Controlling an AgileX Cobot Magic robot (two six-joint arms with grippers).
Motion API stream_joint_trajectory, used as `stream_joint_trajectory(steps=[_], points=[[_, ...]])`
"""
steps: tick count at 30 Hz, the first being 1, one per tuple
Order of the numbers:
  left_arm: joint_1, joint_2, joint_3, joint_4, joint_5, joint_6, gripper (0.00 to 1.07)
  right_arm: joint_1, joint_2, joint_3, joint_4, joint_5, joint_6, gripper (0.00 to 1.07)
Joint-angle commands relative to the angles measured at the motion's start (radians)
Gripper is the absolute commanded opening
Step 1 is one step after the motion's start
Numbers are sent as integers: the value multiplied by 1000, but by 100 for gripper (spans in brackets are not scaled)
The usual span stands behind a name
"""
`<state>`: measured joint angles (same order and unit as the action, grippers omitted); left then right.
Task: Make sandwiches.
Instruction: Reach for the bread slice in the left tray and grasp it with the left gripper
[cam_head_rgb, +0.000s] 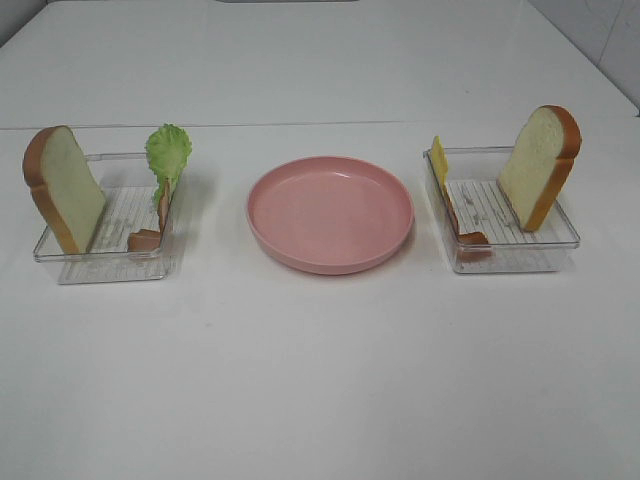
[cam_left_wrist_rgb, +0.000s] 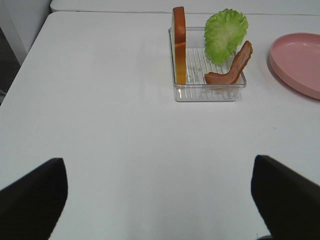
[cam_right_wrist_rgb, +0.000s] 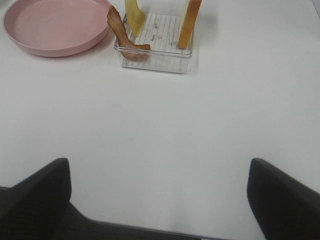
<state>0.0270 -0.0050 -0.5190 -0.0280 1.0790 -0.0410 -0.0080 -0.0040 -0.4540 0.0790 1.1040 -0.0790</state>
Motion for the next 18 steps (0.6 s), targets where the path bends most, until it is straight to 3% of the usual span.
stream_joint_trajectory(steps=[1,18], points=[[1,-2,1,-5,-5,0,91,-5,-23,0,1,-2,7,93],[1,9,1,-5,-8,-5,91,-5,-23,0,1,-2,7,93]])
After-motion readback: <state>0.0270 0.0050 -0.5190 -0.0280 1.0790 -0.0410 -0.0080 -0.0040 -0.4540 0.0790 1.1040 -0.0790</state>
